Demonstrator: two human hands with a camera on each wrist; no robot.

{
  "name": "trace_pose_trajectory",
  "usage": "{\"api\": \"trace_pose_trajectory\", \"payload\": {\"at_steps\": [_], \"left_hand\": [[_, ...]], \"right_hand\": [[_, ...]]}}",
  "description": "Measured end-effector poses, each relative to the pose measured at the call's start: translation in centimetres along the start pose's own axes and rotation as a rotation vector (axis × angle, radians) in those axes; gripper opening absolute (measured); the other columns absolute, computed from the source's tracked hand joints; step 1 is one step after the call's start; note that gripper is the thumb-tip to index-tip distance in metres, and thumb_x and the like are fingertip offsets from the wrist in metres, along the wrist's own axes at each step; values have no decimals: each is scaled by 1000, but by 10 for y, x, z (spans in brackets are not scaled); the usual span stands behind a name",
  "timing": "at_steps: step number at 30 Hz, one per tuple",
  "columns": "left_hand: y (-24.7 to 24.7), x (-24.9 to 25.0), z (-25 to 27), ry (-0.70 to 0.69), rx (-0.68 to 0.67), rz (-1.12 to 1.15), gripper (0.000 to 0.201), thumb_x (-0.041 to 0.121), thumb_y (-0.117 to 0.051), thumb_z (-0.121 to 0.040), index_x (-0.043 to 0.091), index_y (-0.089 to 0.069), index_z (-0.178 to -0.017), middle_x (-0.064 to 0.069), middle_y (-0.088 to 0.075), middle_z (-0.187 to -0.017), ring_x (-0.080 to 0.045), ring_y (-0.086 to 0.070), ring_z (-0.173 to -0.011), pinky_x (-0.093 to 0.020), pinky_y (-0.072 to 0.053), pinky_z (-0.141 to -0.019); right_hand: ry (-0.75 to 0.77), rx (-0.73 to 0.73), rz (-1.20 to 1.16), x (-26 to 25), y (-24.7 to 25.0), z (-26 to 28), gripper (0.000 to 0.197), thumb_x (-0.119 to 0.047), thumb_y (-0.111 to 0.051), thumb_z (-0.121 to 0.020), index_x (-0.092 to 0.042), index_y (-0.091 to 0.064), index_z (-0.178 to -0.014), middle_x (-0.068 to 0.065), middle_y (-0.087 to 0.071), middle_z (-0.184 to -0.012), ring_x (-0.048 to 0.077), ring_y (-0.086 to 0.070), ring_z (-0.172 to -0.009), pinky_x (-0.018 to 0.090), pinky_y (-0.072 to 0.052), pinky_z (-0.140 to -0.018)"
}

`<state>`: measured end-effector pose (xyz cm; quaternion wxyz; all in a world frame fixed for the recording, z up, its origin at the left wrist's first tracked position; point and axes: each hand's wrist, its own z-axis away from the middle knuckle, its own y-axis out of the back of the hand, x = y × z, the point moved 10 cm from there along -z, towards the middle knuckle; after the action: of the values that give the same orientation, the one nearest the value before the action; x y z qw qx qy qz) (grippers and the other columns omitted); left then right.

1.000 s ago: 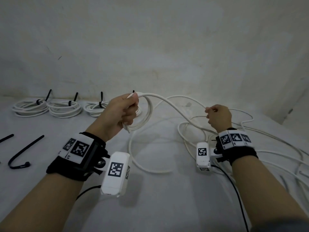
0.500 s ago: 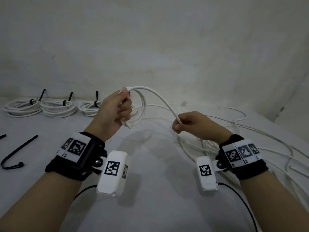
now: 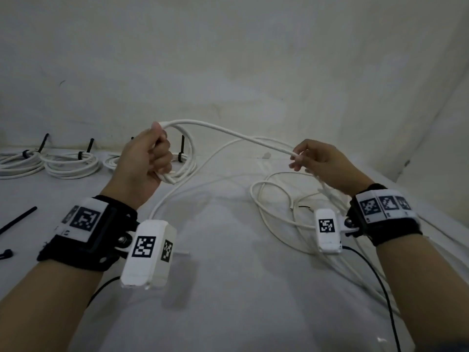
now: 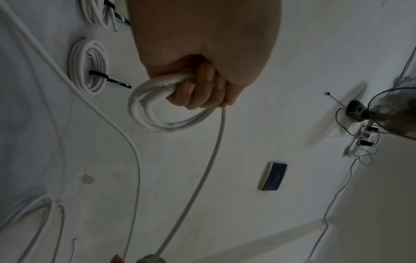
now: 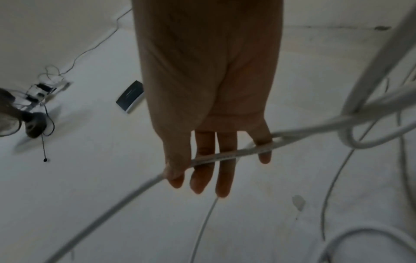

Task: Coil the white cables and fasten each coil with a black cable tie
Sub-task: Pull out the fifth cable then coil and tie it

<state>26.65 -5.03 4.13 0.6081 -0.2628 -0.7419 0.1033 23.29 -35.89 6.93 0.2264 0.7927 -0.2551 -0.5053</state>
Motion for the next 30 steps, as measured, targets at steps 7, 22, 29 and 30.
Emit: {"api": "trace_pose_trajectory", "payload": {"at_steps": [7,22,29,30], "left_hand": [[21,24,-5,-76,23,92,26,37,-40,-88,21,-38,-68,9,-26,-36,-5,-23,-27,-15,-15,-41],[7,16,-4,-59,-34,205,36,41,-35,-92,23,-47,-64,9,-27,-40,-5,-25,-32,-13,-28,-40],[-7,20,1,-90,-28,236,36,35,-25,-102,22,-37,-71,8,-27,-40,-4,-25,-32,-14,-30,-40],[-10,20,3,-94,-26,233,36,34,-24,-102,21,-37,-71,9,-27,-40,-4,-25,-32,-14,-30,-39]], "right_hand": [[-130,-50,312,45,15,8,11,-17,-70,-85,-13,-66,-76,3,-70,-74,7,-62,-65,22,-46,-69],[16,-96,618,42,-1,19,47,7,-50,-89,-28,-61,-118,-2,-56,-85,6,-60,-67,23,-48,-63],[-18,-312,720,25,-44,25,39,-6,-47,-95,-26,-53,-128,-7,-54,-90,14,-58,-81,31,-47,-77],[-30,-342,659,19,-54,27,29,-12,-49,-96,-28,-54,-120,-8,-57,-90,11,-58,-79,27,-46,-75]]}}
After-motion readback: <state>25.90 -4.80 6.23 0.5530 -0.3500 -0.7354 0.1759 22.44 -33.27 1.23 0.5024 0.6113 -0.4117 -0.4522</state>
